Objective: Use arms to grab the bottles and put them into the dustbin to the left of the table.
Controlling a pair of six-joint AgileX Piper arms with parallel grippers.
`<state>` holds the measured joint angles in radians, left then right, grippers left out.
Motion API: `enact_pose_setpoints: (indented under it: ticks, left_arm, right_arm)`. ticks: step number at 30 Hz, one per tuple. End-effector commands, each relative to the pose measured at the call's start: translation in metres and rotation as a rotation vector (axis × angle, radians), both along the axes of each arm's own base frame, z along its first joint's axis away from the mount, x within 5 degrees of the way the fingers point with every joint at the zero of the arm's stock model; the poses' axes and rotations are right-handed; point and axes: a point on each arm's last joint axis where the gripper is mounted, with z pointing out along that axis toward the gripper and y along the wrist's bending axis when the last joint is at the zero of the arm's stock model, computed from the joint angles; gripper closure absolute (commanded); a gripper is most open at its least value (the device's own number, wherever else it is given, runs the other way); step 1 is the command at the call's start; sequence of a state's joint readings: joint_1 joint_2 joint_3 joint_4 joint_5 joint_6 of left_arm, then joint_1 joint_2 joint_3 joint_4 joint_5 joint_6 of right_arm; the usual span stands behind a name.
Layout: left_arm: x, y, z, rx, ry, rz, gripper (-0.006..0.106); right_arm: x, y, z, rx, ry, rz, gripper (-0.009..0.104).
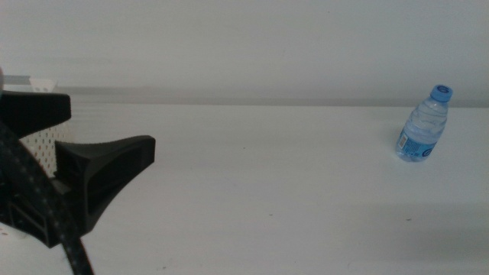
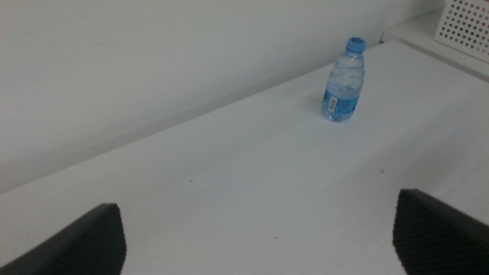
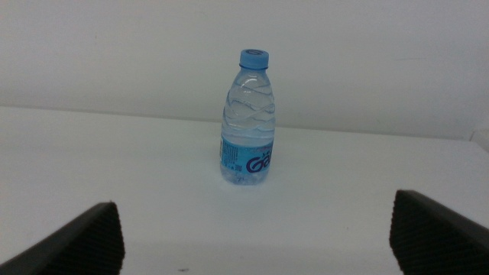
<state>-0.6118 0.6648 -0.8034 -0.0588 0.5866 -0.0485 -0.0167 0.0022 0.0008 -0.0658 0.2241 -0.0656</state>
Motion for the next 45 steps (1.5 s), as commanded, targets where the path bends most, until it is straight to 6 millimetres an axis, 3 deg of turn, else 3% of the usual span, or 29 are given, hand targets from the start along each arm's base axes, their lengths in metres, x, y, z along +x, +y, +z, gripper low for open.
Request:
enact_pose_setpoints:
  ticks: [1, 6, 9, 15, 20, 33, 45]
  left_arm:
    - [-0.001, 0.001, 0.005, -0.019, -0.022, 0.003, 0.007]
    - [-0.001, 0.001, 0.005, -0.019, -0.022, 0.003, 0.007]
    - [-0.001, 0.001, 0.005, -0.019, -0.022, 0.003, 0.007]
    - [-0.001, 0.001, 0.005, -0.019, -0.022, 0.003, 0.007]
    - [-0.001, 0.001, 0.005, -0.019, -0.022, 0.003, 0.007]
    - [-0.001, 0.001, 0.005, -0.019, -0.022, 0.003, 0.007]
    - [-0.001, 0.001, 0.005, -0.019, -0.022, 0.003, 0.007]
  right_arm:
    - [-0.001, 0.0, -0.008, -0.023, -0.032, -0.002, 0.002]
    - [0.0, 0.001, 0.011, -0.018, -0.232, 0.013, 0.002]
    - [0.007, 0.001, 0.015, 0.059, -0.228, 0.011, 0.002]
    - [0.029, 0.001, -0.005, 0.07, 0.048, 0.002, 0.002]
    - [0.044, 0.001, -0.017, 0.074, 0.17, -0.001, 0.002]
    - [0.076, 0.0, -0.021, -0.09, 0.083, 0.028, 0.002]
    - [0.101, -0.001, -0.03, -0.089, 0.021, 0.024, 0.002]
